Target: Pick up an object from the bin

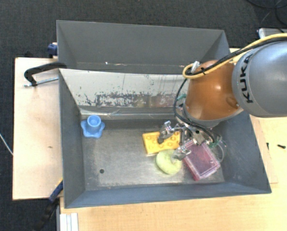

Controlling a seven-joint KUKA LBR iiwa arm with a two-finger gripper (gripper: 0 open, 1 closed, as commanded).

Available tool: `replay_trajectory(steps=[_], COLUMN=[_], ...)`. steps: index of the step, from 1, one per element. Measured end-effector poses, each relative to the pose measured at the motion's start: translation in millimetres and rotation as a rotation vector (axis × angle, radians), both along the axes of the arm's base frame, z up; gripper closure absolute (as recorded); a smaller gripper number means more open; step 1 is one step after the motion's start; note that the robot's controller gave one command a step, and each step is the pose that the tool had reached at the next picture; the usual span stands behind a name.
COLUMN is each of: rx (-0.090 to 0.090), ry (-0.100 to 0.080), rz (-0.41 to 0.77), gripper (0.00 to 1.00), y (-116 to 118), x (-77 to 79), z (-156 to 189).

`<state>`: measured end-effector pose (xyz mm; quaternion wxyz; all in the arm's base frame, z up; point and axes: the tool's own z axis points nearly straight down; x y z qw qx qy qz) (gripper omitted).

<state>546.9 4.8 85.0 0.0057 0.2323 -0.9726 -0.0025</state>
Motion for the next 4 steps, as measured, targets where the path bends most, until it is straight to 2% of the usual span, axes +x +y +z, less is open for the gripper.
replay_trajectory(steps=[1,2,3,4], rx=[0.000,0.000,-0.001,0.000], ry=[-0.001,-0.011,-0.023,-0.010], rz=[0.000,0.022,0.020,0.070], gripper=[1.00,1.00,1.00,1.00], y=[0,-4,1,3], x=[0.2,-20.1,-11.6,-8.4], z=[0,46,75,100])
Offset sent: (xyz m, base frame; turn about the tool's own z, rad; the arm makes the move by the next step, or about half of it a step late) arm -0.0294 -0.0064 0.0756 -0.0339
